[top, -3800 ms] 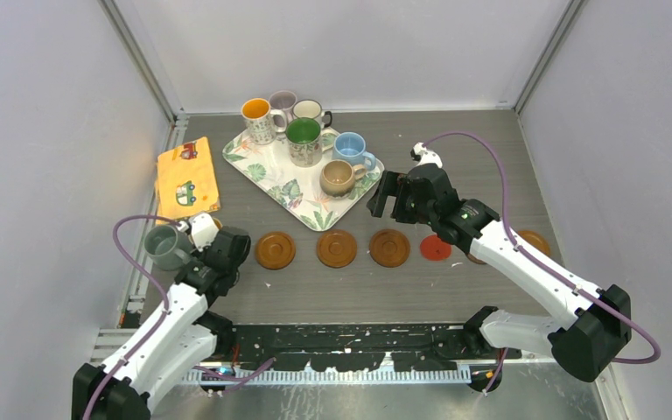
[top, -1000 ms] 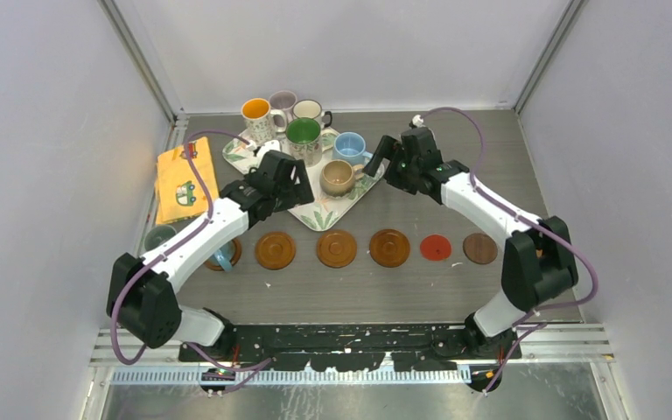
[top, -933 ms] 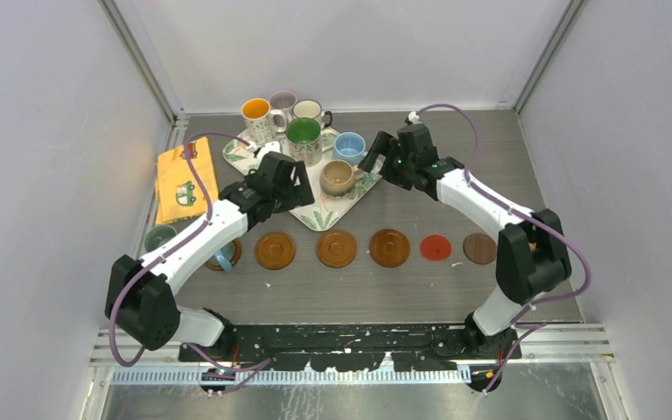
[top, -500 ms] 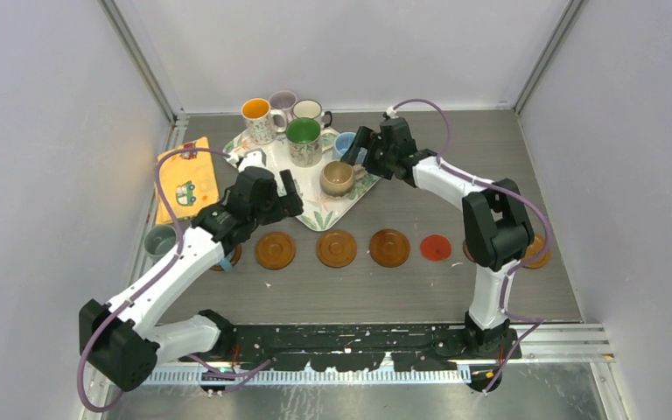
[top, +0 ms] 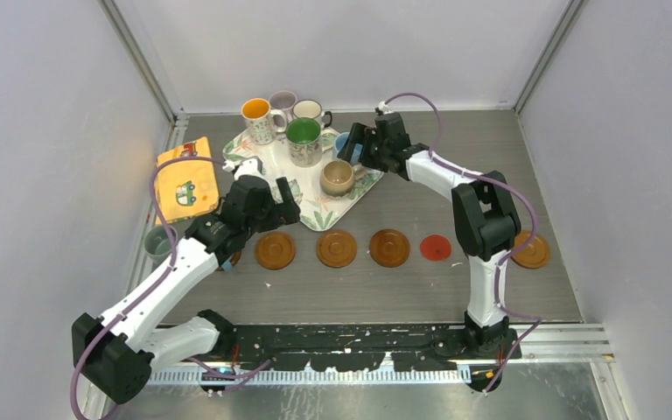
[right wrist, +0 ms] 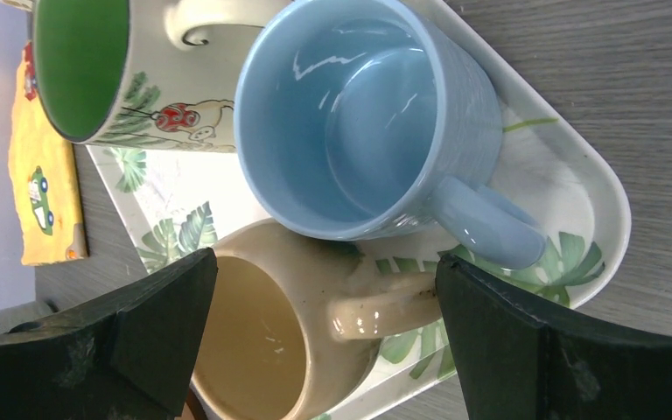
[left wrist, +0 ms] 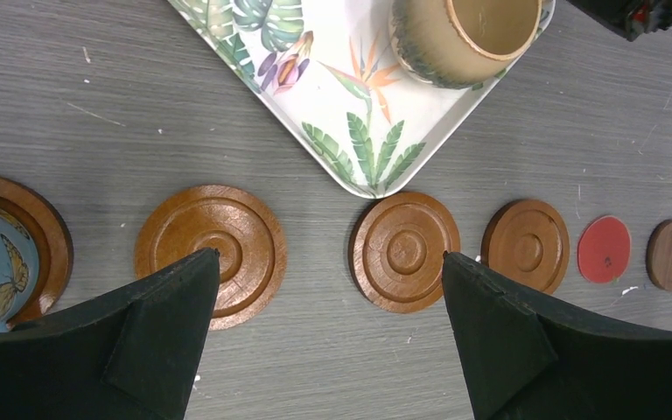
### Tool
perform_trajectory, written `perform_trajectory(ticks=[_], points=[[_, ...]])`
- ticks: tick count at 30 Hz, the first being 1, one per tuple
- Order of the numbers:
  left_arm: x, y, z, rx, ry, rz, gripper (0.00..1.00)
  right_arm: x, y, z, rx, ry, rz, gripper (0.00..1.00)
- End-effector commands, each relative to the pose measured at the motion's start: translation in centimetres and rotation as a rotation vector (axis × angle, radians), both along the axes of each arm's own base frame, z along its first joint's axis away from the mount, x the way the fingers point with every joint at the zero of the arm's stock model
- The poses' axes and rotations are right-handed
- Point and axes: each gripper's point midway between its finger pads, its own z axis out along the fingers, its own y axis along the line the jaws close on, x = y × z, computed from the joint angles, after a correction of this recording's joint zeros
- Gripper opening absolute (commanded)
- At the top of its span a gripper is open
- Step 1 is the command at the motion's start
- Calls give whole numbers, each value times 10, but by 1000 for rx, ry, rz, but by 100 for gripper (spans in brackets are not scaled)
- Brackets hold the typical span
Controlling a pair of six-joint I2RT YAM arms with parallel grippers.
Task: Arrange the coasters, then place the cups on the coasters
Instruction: Pick up the cup from the tray.
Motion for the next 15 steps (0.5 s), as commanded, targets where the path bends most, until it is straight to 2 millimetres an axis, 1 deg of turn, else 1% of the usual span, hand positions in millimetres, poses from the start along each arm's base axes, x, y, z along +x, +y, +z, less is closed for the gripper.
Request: perform_trajectory(ticks=[1,5,10,15], points=[[-2,-1,10,-21,-34,-13,100,6,17,19,28,-58,54,100],[-3,0,10,-26,-35,-8,100,-9,31,23,30,-49,73,100],[-4,2,10,-23,-37,0,100,-39,54,24,17,-28,95,100],[-6,6,10,-20,-41,16,100,-67,66,23,24,1,81,100]])
